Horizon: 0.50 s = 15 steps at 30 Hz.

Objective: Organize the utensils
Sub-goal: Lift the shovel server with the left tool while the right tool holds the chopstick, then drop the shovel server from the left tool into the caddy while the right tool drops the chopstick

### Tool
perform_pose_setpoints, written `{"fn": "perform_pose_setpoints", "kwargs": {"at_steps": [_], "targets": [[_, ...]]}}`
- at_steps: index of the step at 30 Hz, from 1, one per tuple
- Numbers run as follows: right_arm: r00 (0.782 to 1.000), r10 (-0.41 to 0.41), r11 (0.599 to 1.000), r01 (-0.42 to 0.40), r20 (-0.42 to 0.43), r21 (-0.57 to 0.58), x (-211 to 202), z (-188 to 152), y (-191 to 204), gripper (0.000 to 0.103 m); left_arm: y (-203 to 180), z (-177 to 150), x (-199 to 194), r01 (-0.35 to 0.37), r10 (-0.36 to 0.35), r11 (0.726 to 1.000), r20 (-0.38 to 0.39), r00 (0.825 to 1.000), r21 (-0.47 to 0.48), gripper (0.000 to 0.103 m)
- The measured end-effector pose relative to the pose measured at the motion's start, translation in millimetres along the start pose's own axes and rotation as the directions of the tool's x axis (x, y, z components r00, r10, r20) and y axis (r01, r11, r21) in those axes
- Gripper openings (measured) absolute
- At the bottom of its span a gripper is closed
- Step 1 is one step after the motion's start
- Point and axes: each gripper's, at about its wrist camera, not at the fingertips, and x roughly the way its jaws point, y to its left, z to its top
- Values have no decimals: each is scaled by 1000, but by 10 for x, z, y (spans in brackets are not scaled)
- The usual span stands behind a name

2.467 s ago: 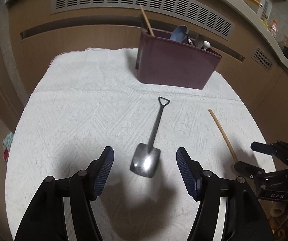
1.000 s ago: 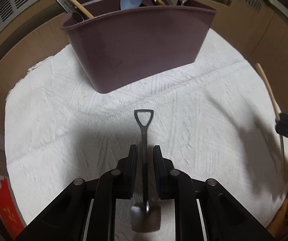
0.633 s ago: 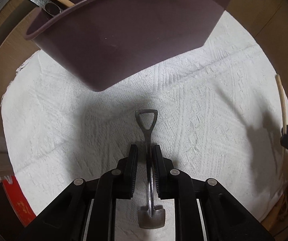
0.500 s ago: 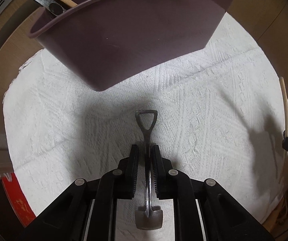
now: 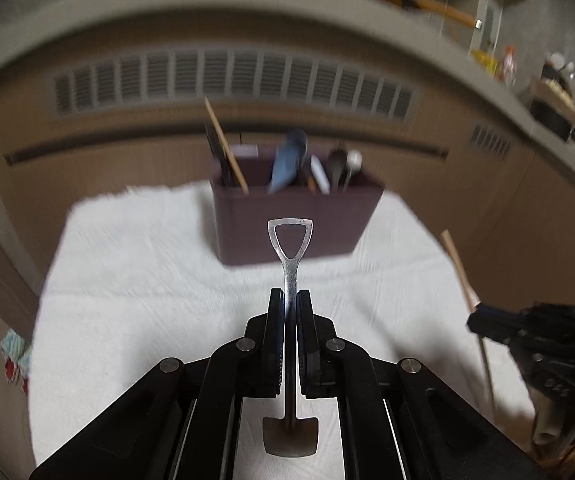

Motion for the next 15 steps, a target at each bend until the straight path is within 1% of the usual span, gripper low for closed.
{"fn": "perform_pose_setpoints", "kwargs": {"at_steps": [2, 4, 5, 6, 7, 8, 10, 11, 13, 15], "targets": [[1000, -6, 1000, 6, 31, -6, -84, 42, 31, 6, -20, 126, -271, 1, -1, 1000, 99, 995, 4, 6], [996, -11, 1000, 12, 83, -9, -217, 145, 55, 6, -39, 284, -457, 4, -6, 1000, 179, 984, 13, 6], [993, -13, 1000, 15, 118, -13, -299, 230, 62, 6, -75, 378, -556, 4, -9, 1000, 224, 975, 25, 6], [989, -16, 1000, 19, 146, -19, -358, 314, 72, 6, -126, 491, -644, -3, -7, 999, 281, 960, 36, 6], [980, -23, 999, 29, 199, -31, -459, 461, 88, 6, -184, 590, -699, -8, -9, 999, 323, 946, 49, 6], [971, -27, 999, 37, 239, -38, -530, 584, 97, 6, -242, 733, -758, -7, -18, 998, 375, 927, 66, 6], [936, -28, 997, 51, 350, -56, -710, 945, 128, 6, -313, 930, -768, -6, -31, 997, 434, 900, 82, 6], [921, -18, 997, 45, 389, -61, -770, 1079, 133, 6, -341, 1058, -747, 0, -44, 996, 465, 884, 94, 6], [875, 25, 997, 16, 484, -80, -889, 1394, 143, 6, -310, 1254, -675, 9, -55, 996, 506, 861, 93, 6], [833, 45, 996, 5, 551, -88, -904, 1618, 131, 6, -238, 1410, -544, 18, -55, 997, 527, 848, 76, 6]]}}
